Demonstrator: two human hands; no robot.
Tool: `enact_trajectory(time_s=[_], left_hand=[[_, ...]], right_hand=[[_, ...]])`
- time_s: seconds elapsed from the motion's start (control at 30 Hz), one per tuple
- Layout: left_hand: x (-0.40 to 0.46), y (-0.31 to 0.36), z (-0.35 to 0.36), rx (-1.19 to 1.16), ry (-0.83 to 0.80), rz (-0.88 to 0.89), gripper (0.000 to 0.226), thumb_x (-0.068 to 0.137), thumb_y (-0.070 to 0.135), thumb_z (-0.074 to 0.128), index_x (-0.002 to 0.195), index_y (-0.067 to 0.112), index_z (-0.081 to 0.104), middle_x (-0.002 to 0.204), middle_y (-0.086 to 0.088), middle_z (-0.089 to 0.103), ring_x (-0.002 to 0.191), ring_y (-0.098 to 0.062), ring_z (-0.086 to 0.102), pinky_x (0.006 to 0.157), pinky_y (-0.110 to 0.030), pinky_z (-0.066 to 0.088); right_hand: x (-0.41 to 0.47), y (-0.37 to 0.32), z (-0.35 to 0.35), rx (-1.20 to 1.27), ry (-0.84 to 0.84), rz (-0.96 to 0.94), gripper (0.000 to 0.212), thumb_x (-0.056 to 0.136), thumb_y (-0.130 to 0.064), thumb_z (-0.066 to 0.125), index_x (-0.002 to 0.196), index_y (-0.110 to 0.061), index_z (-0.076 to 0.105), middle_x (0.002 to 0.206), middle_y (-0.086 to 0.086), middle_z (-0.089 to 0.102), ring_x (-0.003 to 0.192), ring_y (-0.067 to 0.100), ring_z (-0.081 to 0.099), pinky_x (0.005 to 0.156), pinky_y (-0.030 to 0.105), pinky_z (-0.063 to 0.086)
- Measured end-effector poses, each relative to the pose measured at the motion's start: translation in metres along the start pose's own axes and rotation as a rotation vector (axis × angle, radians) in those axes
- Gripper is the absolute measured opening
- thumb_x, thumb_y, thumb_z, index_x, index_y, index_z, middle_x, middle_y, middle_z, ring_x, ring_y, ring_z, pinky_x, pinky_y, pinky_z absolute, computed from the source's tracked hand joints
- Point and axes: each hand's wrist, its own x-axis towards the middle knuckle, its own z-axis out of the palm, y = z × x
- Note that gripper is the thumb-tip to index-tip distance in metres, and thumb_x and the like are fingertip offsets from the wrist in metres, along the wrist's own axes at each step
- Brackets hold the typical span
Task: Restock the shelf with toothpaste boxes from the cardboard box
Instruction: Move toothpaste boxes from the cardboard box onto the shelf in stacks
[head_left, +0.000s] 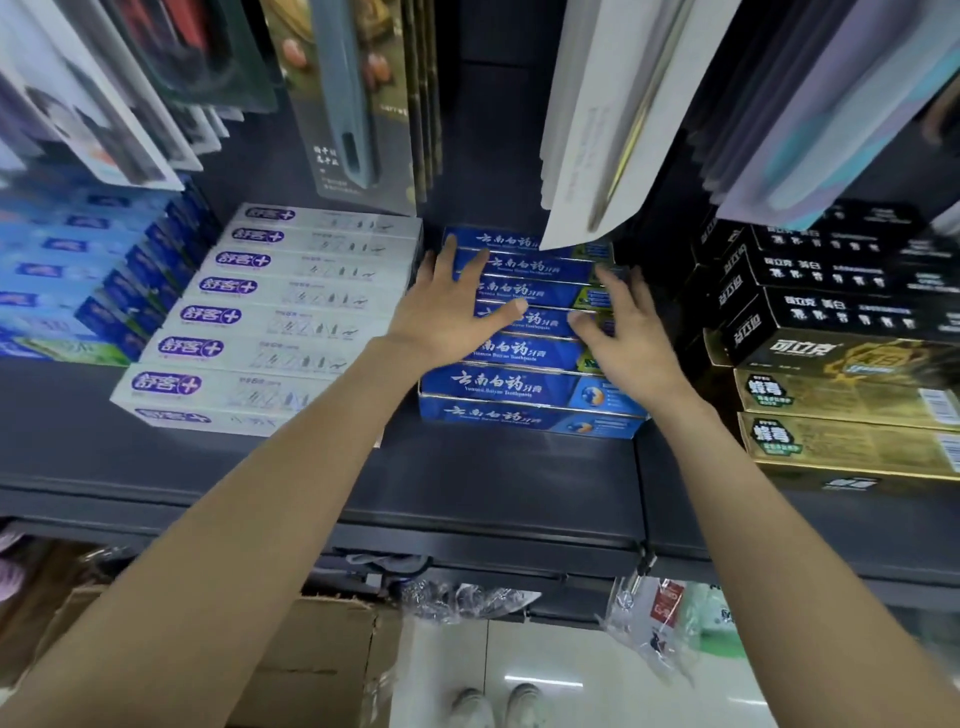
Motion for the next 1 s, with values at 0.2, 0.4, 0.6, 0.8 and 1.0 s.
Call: enact_trajectory(time_s=[0.2, 0.4, 0.6, 0.8, 1.0], left_hand=[[0.015, -0.002, 0.006, -0.043, -0.048, -0.03, 0.095, 0.08, 0.072, 0.045, 0.151, 0.026, 0.001, 0.158, -0.007, -0.014, 0.146, -0.025, -0.003, 0.117, -0.04, 0.011], [0.016, -0.002, 0.004, -0.103, -0.013, -0.075, 0.101, 0.076, 0.071, 0.053, 0.151, 0.024, 0.006, 0.159, -0.01, -0.01, 0.146, -0.028, 0.008, 0.116, -0.042, 0.016], [0.017, -0.003, 0.005, -0.136, 0.015, -0.075, 0.101, 0.074, 0.071, 0.057, 0.151, 0.025, 0.01, 0.159, -0.008, -0.001, 0.145, -0.027, 0.014, 0.115, -0.04, 0.019], [0.017, -0.004, 0.008, -0.101, 0.024, -0.066, 0.1, 0.075, 0.073, 0.053, 0.151, 0.023, 0.012, 0.159, -0.01, -0.004, 0.146, -0.029, 0.008, 0.116, -0.043, 0.018], [-0.017, 0.006, -0.006, -0.004, 0.275, 0.225, 0.062, 0.093, 0.053, 0.042, 0.144, 0.019, 0.035, 0.155, -0.005, 0.022, 0.143, -0.022, 0.016, 0.11, -0.038, 0.027]], right_hand=[[-0.001, -0.009, 0.006, 0.035, -0.051, 0.03, 0.06, 0.094, -0.038, 0.052, 0.148, -0.026, 0.028, 0.16, 0.0, -0.003, 0.144, 0.017, 0.018, 0.109, 0.024, 0.021], [0.001, -0.011, 0.009, 0.056, -0.094, 0.0, 0.059, 0.094, -0.039, 0.052, 0.147, -0.027, 0.029, 0.16, -0.001, -0.003, 0.143, 0.014, 0.022, 0.097, 0.014, 0.02], [0.006, -0.012, 0.007, 0.103, -0.081, 0.045, 0.061, 0.091, -0.035, 0.059, 0.145, -0.029, 0.031, 0.16, 0.006, 0.004, 0.142, 0.022, 0.025, 0.108, 0.024, 0.026], [-0.009, -0.016, 0.002, 0.14, -0.016, 0.026, 0.056, 0.094, -0.029, 0.055, 0.145, -0.028, 0.032, 0.16, 0.006, 0.005, 0.145, 0.018, 0.017, 0.096, 0.012, 0.018], [-0.076, -0.009, -0.004, 0.183, 0.167, 0.003, 0.055, 0.094, -0.01, 0.052, 0.145, -0.014, 0.032, 0.154, 0.009, 0.026, 0.144, 0.017, 0.019, 0.104, 0.011, 0.016]])
